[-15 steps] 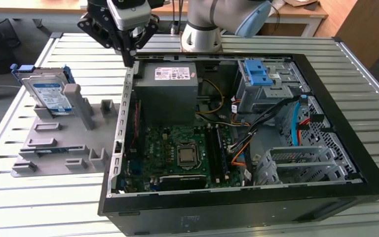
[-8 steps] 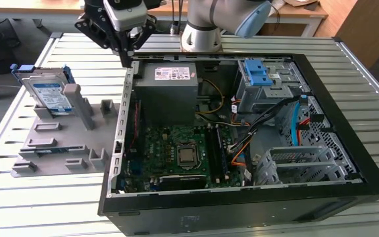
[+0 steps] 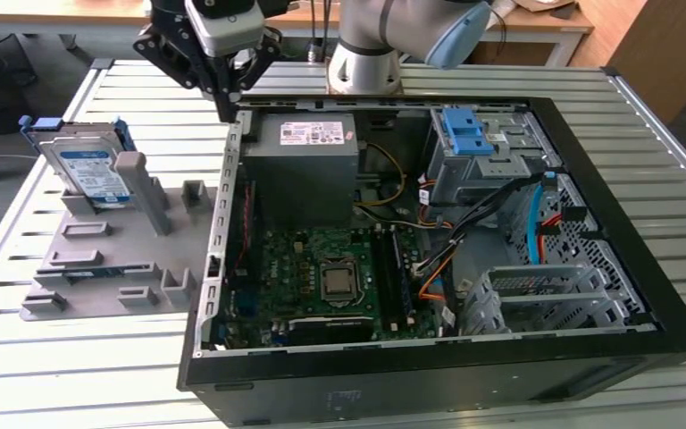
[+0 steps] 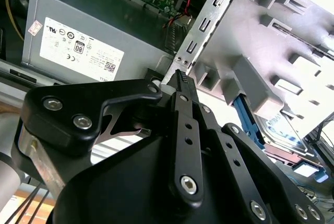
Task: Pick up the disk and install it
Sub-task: 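Reach for the disk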
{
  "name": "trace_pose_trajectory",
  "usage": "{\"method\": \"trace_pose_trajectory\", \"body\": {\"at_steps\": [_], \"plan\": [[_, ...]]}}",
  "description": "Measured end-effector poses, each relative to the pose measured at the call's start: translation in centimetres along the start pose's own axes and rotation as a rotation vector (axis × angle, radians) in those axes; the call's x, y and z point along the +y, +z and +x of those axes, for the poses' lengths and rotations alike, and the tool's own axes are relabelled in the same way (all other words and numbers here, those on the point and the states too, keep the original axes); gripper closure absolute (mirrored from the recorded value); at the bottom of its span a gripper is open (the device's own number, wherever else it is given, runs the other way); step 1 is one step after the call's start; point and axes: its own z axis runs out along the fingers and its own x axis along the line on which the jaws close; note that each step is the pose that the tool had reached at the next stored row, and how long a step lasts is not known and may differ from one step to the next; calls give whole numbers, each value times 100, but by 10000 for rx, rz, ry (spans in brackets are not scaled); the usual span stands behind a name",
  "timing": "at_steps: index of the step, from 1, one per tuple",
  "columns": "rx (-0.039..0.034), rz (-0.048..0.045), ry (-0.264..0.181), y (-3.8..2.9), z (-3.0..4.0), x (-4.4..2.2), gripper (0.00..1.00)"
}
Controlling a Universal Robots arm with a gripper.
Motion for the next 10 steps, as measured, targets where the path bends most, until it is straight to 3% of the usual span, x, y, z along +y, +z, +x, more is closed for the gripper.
{"method": "trace_pose_trajectory", "body": {"at_steps": [10], "plan": [[0, 0, 0, 2, 21, -2, 89]]}}
